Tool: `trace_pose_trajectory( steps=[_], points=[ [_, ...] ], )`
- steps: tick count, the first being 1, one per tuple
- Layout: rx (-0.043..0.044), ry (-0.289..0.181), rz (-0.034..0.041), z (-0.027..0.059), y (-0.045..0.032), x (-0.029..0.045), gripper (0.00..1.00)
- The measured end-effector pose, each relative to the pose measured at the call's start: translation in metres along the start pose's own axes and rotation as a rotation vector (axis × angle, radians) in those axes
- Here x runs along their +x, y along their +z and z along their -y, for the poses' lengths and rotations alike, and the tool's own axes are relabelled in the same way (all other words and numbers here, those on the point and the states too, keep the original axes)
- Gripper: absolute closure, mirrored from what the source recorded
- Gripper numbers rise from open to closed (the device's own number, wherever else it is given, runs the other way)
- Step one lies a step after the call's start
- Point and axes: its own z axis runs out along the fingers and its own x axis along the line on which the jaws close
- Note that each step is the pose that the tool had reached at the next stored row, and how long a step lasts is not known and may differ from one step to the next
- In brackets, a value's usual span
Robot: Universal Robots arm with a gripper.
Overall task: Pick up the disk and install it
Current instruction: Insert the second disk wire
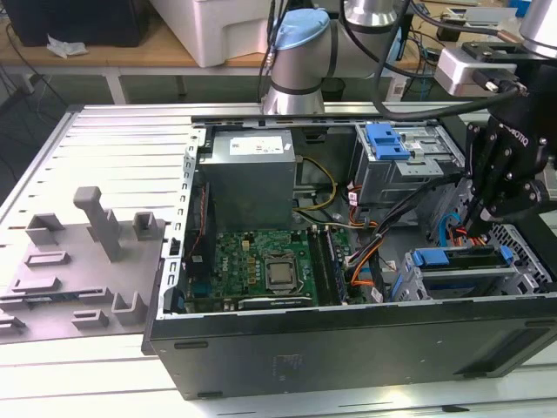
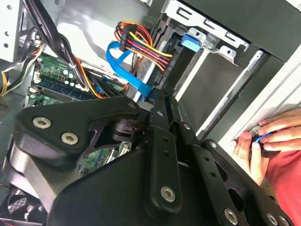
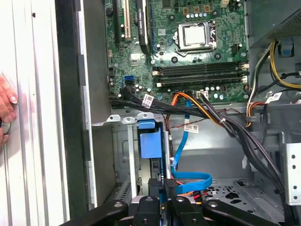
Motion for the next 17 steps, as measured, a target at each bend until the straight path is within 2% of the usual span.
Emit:
trace_pose_trajectory(
  steps=[2, 11, 17],
  points=[
    [0.0, 0.0, 0.0031, 0.0, 0.0001, 0.0007, 0.84],
    [-0.0001, 0.0, 0.0044, 0.0001, 0.0002, 0.0014, 0.84],
    [-0.0006, 0.0, 0.0124, 0.0003, 0.0023, 0.005, 0.84]
  ],
)
